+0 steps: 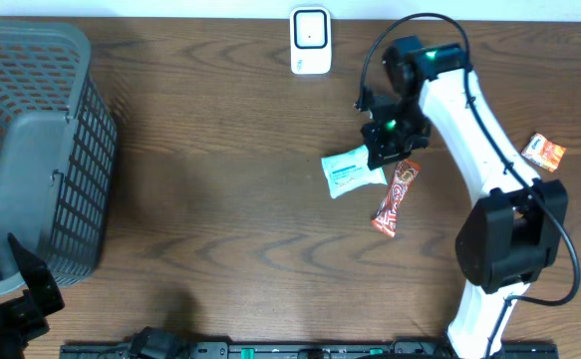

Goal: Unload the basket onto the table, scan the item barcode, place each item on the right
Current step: 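Lower the right gripper and grasp the green tissue pack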

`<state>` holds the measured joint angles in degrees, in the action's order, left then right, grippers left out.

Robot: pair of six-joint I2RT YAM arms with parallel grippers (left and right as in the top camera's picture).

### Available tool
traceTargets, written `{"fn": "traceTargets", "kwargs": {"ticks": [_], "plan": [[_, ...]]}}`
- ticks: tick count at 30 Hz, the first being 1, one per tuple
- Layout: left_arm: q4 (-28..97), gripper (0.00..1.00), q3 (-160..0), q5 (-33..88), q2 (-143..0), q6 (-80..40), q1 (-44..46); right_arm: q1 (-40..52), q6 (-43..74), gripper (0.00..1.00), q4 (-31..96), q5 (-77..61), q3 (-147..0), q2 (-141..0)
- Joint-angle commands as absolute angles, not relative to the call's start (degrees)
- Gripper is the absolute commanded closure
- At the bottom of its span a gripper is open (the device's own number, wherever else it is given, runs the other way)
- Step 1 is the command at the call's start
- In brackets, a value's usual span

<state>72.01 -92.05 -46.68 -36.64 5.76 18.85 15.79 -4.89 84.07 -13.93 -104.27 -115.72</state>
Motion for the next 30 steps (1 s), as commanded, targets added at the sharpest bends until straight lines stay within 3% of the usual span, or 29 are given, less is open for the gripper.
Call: {"fn": "traceTargets", "kwargs": {"ticks": [1,6,15,23,30], "plan": [[72.03,0.02,-92.09,-47.00,-36.69,5.06,18.61,19.79,6.31,0.99,84.75,3.79,-104.60,-115.39],[72.03,0.02,-92.09,-47.00,-36.69,5.06,18.61,27.90,22.28,0.99,88.49,28.45,-104.57,-115.39],[72.03,0.02,-92.09,-47.00,-36.69,5.06,18.61,38.63,38.54,0.98,88.92,43.18,-104.33,-115.50],[72.03,0.02,-92.09,-47.00,-36.69,5.06,18.61,44.58,41.82,0.98,89.36,48.45,-104.29,-115.50],[72.03,0.02,-92.09,-47.00,-36.69,5.06,18.61,49.54,39.99,0.98,85.38,61.41,-104.25,-115.50]]}}
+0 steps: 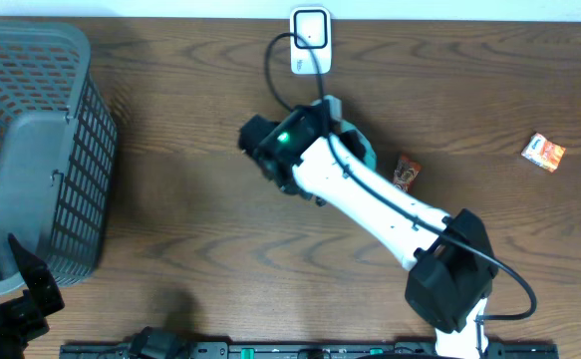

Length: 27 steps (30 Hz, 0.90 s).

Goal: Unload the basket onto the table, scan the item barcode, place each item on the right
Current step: 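Lower the right gripper and grasp the green tissue pack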

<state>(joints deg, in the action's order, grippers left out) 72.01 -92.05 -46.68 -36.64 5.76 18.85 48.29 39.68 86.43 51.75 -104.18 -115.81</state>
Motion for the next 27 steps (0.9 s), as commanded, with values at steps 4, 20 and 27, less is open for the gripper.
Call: {"fn": "traceTargets", "kwargs": {"ticks": [4,20,27], "plan": [[72.03,0.02,-92.09,-47.00,-36.69,5.06,18.61,51.66,37.19,0.98,82.63,61.71,-104.22,-115.50],[72.03,0.02,-92.09,-47.00,-36.69,5.06,18.61,54.19,25.50,0.98,62.94,62.85,-85.49,-115.50],[72.03,0.02,-92.09,-47.00,-36.69,5.06,18.61,60.99,16.45,0.99,58.39,45.01,-82.30,-115.50]]}}
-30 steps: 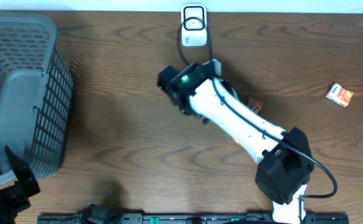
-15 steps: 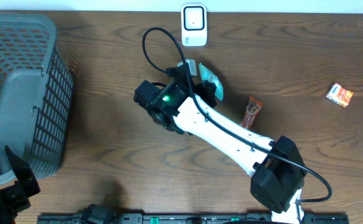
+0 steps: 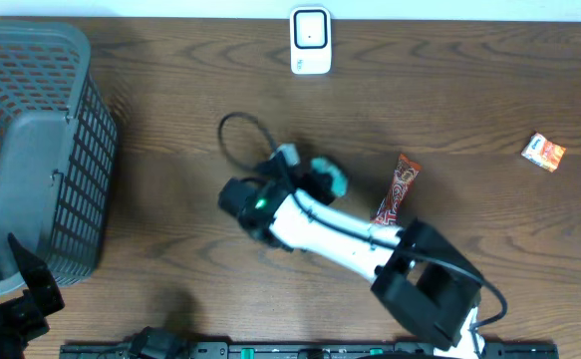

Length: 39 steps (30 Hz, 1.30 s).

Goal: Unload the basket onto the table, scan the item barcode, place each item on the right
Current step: 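Lower the right gripper and grasp the green tissue pack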

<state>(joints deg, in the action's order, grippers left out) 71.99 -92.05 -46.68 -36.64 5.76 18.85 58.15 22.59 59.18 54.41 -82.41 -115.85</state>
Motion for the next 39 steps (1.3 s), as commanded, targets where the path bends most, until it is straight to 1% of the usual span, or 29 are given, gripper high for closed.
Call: {"fn": "traceTargets", "kwargs": {"ticks": [1,6,9,10,11,12,13,14,17,22,24,26,27,28,31,33,35,37,39], "plan": [[72.03,0.02,-92.09,-47.00,-36.69,5.06,18.61,61.69,15.86,0.98,58.13,41.78,-82.28,-115.50],[72.03,0.02,-92.09,-47.00,-36.69,5.04,18.61,64.23,15.81,0.98,57.84,34.13,-82.17,-115.50],[72.03,0.02,-92.09,-47.00,-36.69,5.06,18.61,64.95,15.75,0.93,58.00,31.81,-82.04,-115.50],[72.03,0.02,-92.09,-47.00,-36.69,5.06,18.61,65.08,15.77,0.87,58.06,30.63,-82.04,-115.50],[72.03,0.02,-92.09,-47.00,-36.69,5.06,18.61,65.14,15.79,0.77,58.04,29.06,-82.08,-115.50],[72.03,0.02,-92.09,-47.00,-36.69,5.06,18.61,65.14,15.79,0.63,58.04,26.41,-82.37,-115.48],[72.03,0.02,-92.09,-47.00,-36.69,5.06,18.61,65.12,15.79,0.46,58.06,24.21,-82.74,-115.48],[72.03,0.02,-92.09,-47.00,-36.69,5.06,18.61,64.88,15.81,0.36,58.17,20.95,-83.48,-115.48],[72.03,0.02,-92.09,-47.00,-36.69,5.06,18.61,63.64,15.94,0.34,59.11,14.87,-86.39,-114.93],[72.03,0.02,-92.09,-47.00,-36.69,5.06,18.61,58.94,21.85,0.30,64.79,7.79,-94.50,-113.80],[72.03,0.02,-92.09,-47.00,-36.69,5.06,18.61,55.99,23.20,0.19,66.48,3.88,-96.51,-113.51],[72.03,0.02,-92.09,-47.00,-36.69,5.06,18.61,52.56,23.31,0.12,66.94,-0.97,-96.86,-113.47],[72.03,0.02,-92.09,-47.00,-36.69,5.04,18.61,50.41,22.87,0.09,67.35,-3.92,-96.84,-113.47],[72.03,0.02,-92.09,-47.00,-36.69,5.04,18.61,47.68,21.45,0.07,67.83,-7.64,-96.57,-113.51],[72.03,0.02,-92.09,-47.00,-36.69,5.06,18.61,40.07,13.39,0.02,68.62,-18.37,-95.26,-113.54],[72.03,0.02,-92.09,-47.00,-36.69,5.06,18.61,35.00,7.29,0.01,68.36,-23.07,-94.30,-113.54],[72.03,0.02,-92.09,-47.00,-36.69,5.06,18.61,30.59,5.13,0.01,68.18,-23.49,-93.43,-113.54],[72.03,0.02,-92.09,-47.00,-36.69,5.06,18.61,27.29,4.43,0.01,68.20,-23.79,-92.47,-113.54],[72.03,0.02,-92.09,-47.00,-36.69,5.06,18.61,24.38,5.91,0.01,68.18,-27.66,-90.76,-113.54]]}}
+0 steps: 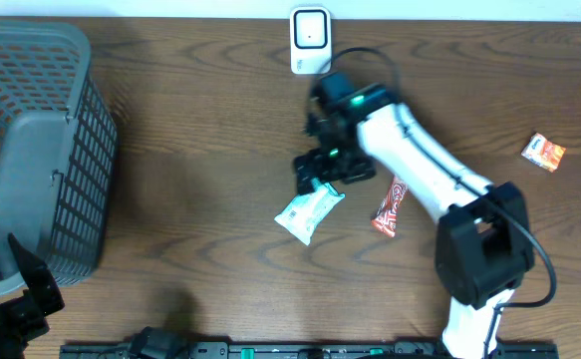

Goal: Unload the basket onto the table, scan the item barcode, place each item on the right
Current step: 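Lower the right gripper and grasp the green tissue pack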

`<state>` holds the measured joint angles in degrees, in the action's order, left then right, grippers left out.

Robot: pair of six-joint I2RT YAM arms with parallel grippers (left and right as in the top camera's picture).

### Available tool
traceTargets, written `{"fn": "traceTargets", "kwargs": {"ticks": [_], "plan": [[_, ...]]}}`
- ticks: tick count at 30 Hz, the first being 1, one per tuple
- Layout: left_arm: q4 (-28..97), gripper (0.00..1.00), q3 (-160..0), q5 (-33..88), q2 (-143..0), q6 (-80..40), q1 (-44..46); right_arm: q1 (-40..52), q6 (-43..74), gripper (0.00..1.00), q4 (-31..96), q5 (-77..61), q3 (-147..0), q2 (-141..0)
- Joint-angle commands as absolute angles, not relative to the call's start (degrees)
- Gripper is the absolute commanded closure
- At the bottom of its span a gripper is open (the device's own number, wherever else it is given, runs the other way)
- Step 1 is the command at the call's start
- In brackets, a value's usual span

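The white scanner (310, 40) stands at the table's back edge. A white and teal packet (308, 212) lies slanted on the wood, its printed white face up, in front of the scanner. My right gripper (322, 178) hovers at the packet's upper right end, touching or nearly touching it. The overhead view does not show whether its fingers still pinch the packet. My left arm (21, 294) rests at the bottom left corner, far from all of this, and its fingers are unclear.
A red snack bar (390, 204) lies just right of the packet, under my right arm. A small orange packet (544, 152) sits at the far right. A grey mesh basket (31, 150) fills the left side.
My right gripper was at the table's middle with the packet raised, teal side showing. Now it is further right and back, and the packet lies on the wood below it.
My right gripper was first at the packet, next to the red bar. Then arm and packet were close in front of the scanner. Then the packet was held at mid-table. Now it lies left of where it began.
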<state>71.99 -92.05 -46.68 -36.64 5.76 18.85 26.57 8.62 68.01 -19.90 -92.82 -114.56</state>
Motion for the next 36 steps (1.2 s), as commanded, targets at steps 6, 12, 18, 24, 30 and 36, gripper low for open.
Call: {"fn": "traceTargets", "kwargs": {"ticks": [6,12,18,24,30,36], "plan": [[72.03,0.02,-92.09,-47.00,-36.69,5.04,18.61,21.80,24.14,0.01,62.89,-34.20,-82.15,-113.54],[72.03,0.02,-92.09,-47.00,-36.69,5.06,18.61,23.38,43.68,0.01,47.44,-33.98,-70.98,-113.54],[72.03,0.02,-92.09,-47.00,-36.69,5.06,18.61,23.77,58.61,0.01,37.12,-27.44,-62.89,-113.54],[72.03,0.02,-92.09,-47.00,-36.69,5.06,18.61,25.50,66.28,0.16,29.19,-20.27,-57.30,-113.54],[72.03,0.02,-92.09,-47.00,-36.69,5.06,18.61,27.14,67.68,0.51,23.03,-16.10,-53.56,-113.54],[72.03,0.02,-92.09,-47.00,-36.69,5.06,18.61,27.40,66.32,0.99,21.85,-14.68,-53.39,-113.43]]}}
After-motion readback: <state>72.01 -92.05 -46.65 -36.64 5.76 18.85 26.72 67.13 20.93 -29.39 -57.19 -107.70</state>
